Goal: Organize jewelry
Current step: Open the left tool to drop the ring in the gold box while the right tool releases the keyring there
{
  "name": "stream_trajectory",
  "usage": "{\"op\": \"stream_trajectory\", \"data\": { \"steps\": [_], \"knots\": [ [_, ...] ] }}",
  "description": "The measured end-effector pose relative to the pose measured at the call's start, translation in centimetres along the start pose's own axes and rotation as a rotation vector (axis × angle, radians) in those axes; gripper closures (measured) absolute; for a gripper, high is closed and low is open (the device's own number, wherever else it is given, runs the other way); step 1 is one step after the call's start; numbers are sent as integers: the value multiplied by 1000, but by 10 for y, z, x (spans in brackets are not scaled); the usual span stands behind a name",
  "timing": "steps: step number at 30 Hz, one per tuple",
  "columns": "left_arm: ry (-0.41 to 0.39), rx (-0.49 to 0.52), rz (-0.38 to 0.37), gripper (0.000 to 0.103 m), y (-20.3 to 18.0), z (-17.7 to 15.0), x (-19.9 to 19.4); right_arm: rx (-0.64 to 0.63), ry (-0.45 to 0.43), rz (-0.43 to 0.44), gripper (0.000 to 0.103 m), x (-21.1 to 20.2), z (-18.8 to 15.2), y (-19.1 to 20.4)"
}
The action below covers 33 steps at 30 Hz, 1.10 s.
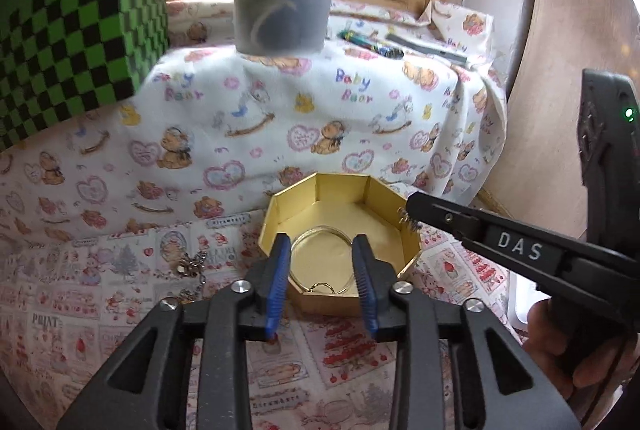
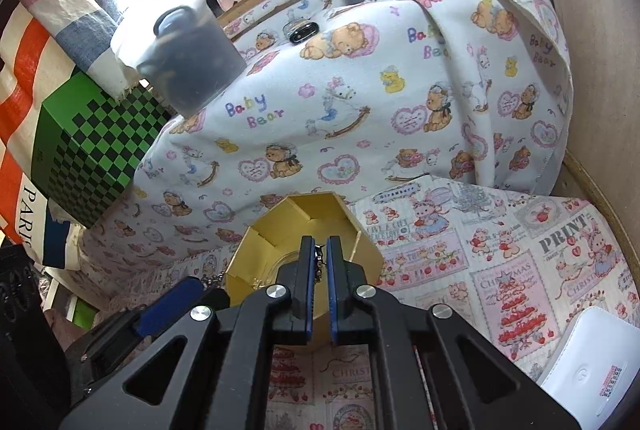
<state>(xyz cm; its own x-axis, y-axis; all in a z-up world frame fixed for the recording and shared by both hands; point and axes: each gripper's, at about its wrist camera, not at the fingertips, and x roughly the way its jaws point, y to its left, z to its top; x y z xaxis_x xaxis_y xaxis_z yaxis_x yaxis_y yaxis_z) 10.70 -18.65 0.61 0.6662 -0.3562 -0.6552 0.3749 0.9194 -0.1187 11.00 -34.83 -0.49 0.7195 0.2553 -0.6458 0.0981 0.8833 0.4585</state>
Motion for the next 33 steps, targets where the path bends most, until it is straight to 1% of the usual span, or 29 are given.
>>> {"op": "stream_trajectory", "data": {
  "steps": [4, 5, 7, 8, 9, 10, 13, 15, 17, 20, 24, 30, 33],
  "knots": [
    [-38, -10, 36, 66, 5, 0, -15, -35, -8, -10, 97, -2, -2, 8],
    [-55, -5, 54, 62, 6, 0, -21, -42, -9, -21, 97, -1, -2, 9],
    [-104, 24, 109, 52, 8, 0, -33, -43, -4, -16, 97, -1, -4, 11],
    [-138, 42, 138, 43, 9, -1, -41, -45, -1, -9, 97, -1, -4, 12],
    [-164, 49, 160, 41, 11, -2, -46, -50, -1, -8, 97, -1, -5, 13],
    [-188, 54, 181, 40, 15, -2, -53, -58, -5, -10, 97, -2, -5, 15],
    [-229, 67, 211, 37, 23, -4, -71, -83, -21, -14, 97, -6, -6, 22],
    [-263, 81, 227, 31, 27, -7, -84, -101, -33, -15, 97, -9, -7, 27],
    [-291, 88, 231, 25, 31, -12, -96, -119, -47, -22, 96, -11, -9, 31],
    [-316, 68, 219, 21, 40, -18, -110, -150, -66, -45, 88, -14, -11, 38],
    [-338, 38, 214, 13, 51, -25, -121, -186, -91, -49, 88, -18, -14, 47],
    [-365, 43, 255, 8, 63, -37, -128, -208, -102, -45, 88, -17, -18, 52],
    [-363, 23, 261, 7, 74, -42, -128, -219, -108, -36, 87, -18, -20, 55]
  ]
}}
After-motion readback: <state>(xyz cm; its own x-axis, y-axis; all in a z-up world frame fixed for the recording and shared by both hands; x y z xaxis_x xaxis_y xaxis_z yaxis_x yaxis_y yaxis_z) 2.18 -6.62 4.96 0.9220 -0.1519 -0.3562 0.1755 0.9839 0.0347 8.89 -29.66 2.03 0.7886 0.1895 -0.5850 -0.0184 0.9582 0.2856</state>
